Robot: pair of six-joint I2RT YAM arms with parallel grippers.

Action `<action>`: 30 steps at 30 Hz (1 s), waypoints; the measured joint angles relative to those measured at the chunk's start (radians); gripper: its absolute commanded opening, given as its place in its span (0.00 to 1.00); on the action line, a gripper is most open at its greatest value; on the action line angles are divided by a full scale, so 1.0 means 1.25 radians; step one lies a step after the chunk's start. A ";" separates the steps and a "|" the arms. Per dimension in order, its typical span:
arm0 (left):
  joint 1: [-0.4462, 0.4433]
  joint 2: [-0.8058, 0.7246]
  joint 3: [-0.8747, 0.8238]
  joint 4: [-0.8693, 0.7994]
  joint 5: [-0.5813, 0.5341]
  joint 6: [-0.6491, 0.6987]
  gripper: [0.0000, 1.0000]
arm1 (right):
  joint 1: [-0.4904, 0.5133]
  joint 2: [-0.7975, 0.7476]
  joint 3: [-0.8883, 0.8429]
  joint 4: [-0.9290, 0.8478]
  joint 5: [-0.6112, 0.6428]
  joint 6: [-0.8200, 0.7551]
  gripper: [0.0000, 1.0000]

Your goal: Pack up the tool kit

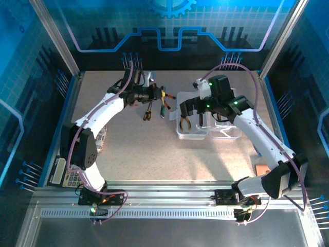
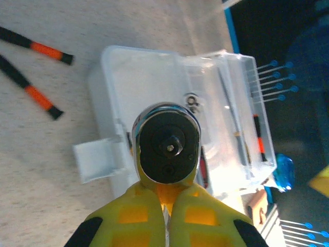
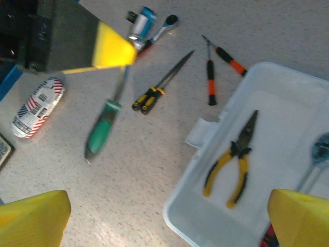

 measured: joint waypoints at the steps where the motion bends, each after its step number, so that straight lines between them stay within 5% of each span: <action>1: -0.009 0.001 0.001 0.006 0.003 -0.006 0.00 | 0.010 0.009 -0.002 0.012 0.000 0.011 0.91; 24: -0.071 0.049 0.024 0.078 0.017 -0.073 0.00 | 0.081 0.154 -0.030 0.151 0.027 0.142 0.60; 30: -0.074 0.049 0.024 0.082 0.017 -0.073 0.00 | 0.085 0.162 -0.030 0.172 0.037 0.157 0.23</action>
